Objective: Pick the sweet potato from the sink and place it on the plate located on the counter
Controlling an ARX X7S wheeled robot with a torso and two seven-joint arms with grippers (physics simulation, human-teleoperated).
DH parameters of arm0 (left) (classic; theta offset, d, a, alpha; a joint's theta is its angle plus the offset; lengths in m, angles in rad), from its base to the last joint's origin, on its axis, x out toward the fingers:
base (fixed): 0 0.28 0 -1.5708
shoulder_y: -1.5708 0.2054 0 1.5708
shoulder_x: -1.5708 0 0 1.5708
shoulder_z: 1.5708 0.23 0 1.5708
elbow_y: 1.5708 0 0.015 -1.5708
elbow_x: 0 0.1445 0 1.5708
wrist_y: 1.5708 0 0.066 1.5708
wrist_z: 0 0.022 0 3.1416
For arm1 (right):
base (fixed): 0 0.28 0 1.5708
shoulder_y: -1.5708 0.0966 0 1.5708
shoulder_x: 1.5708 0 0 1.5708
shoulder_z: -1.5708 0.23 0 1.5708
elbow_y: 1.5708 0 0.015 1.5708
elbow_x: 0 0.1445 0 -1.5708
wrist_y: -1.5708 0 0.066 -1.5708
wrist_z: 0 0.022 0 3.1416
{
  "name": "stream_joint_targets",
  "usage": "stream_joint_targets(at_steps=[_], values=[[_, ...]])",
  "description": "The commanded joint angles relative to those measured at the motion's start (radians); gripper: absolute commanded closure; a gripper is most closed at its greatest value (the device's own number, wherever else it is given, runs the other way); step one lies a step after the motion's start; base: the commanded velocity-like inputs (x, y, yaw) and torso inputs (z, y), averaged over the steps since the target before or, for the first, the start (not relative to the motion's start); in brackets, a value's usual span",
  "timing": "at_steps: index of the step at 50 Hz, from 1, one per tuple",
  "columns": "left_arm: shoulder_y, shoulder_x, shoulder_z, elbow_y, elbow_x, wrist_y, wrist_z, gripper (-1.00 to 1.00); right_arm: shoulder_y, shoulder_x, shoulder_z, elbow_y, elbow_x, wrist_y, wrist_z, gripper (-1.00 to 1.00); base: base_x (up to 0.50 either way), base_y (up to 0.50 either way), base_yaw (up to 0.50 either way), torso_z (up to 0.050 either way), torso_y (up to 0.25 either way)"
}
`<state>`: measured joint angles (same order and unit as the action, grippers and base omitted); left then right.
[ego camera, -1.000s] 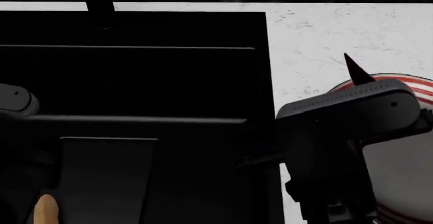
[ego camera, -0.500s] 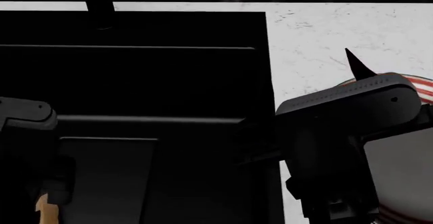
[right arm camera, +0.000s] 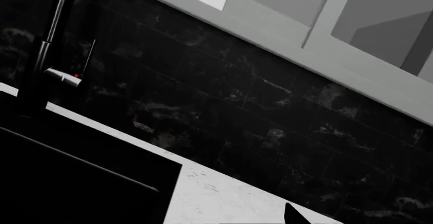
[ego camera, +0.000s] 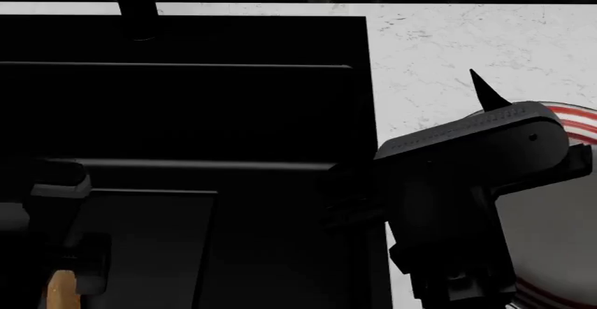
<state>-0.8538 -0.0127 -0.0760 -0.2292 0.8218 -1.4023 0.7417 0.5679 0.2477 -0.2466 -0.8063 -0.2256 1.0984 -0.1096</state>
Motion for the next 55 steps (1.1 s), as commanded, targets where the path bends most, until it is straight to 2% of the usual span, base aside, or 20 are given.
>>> stream_joint_targets(at_steps=[1,10,29,55], values=[[-0.041,-0.007,-0.086,-0.196,-0.146,0.115,-0.166,-1.0,-0.009,0.0,-0.001,0.027,0.007,-0.027,0.008,-1.0,0.0,0.0,0.0,0.0,0.0],[-0.086,-0.018,-0.135,-0.376,-0.219,0.201,-0.262,-1.0,-0.013,0.004,0.002,0.04,0.011,-0.038,0.011,-1.0,0.0,0.0,0.0,0.0,0.0],[-0.072,-0.043,-0.162,-0.497,-0.274,0.26,-0.347,-1.0,-0.014,0.007,0.003,0.046,0.017,-0.042,0.016,-1.0,0.0,0.0,0.0,0.0,0.0],[-0.111,-0.087,-0.209,-0.771,-0.346,0.412,-0.475,-1.0,-0.023,0.013,0.008,0.053,0.028,-0.057,0.023,-1.0,0.01,0.0,0.0,-0.004,-0.007]])
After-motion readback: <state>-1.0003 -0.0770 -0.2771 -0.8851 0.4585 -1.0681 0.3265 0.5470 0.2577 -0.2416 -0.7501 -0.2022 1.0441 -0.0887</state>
